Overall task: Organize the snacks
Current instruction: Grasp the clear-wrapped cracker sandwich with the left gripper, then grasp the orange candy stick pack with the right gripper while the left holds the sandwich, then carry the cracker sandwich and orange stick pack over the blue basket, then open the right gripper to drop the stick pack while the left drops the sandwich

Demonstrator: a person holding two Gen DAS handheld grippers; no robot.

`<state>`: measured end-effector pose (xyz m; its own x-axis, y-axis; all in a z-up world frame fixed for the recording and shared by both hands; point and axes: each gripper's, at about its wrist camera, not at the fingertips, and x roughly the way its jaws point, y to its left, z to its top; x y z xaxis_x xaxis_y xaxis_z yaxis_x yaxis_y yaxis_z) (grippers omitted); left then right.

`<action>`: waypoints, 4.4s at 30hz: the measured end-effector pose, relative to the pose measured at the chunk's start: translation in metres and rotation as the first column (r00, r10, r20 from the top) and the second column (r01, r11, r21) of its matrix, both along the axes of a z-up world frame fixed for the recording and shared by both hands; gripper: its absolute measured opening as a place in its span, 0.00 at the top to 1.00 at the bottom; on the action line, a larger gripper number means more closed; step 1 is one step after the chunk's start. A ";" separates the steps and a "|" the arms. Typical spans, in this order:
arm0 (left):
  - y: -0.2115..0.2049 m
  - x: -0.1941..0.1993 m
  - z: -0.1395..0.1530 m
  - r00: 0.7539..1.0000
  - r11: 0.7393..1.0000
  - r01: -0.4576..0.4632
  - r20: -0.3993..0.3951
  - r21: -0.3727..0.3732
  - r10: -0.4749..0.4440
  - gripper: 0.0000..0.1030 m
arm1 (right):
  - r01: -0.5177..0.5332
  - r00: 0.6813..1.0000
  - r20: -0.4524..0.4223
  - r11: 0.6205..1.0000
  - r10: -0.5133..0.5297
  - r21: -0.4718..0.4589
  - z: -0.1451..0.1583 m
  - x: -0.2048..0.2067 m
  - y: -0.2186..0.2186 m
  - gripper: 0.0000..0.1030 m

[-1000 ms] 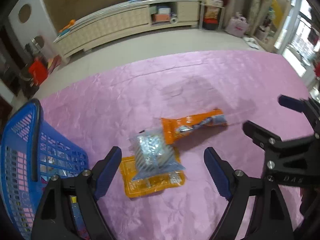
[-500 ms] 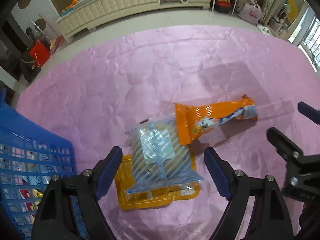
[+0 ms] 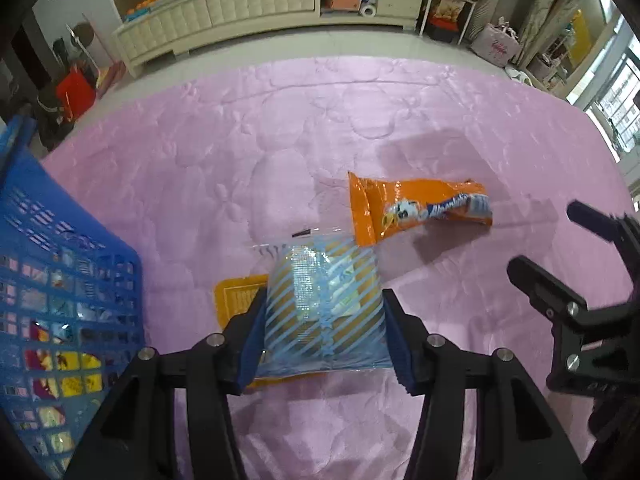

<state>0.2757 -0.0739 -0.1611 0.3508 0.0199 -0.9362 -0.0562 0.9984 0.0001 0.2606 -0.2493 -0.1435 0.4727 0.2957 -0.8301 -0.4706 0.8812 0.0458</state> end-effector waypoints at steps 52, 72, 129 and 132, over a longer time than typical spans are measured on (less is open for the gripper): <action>-0.016 -0.105 0.096 0.970 0.999 0.029 0.243 -0.032 -0.020 0.51 | -0.240 0.971 0.009 0.969 0.240 0.059 0.067 -0.063 0.045 0.80; 0.066 -0.214 0.161 0.936 0.999 0.029 0.352 -0.025 -0.018 0.51 | -0.192 0.981 0.072 0.967 0.182 0.168 0.142 -0.166 0.102 0.80; 0.246 -0.202 0.147 0.935 0.989 -0.139 0.322 -0.048 0.147 0.51 | -0.176 0.983 -0.048 0.982 0.179 0.063 0.092 -0.093 0.270 0.00; 0.237 -0.200 0.153 0.935 0.992 -0.119 0.331 -0.048 0.128 0.51 | -0.165 0.986 -0.006 0.985 0.166 0.049 0.102 -0.098 0.252 0.00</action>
<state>0.0755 0.1634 -0.0085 0.6389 0.0597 -0.7670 -0.1711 0.9830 -0.0661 0.1624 0.0029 -0.0410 0.4058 0.4093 -0.8172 -0.6091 0.7878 0.0920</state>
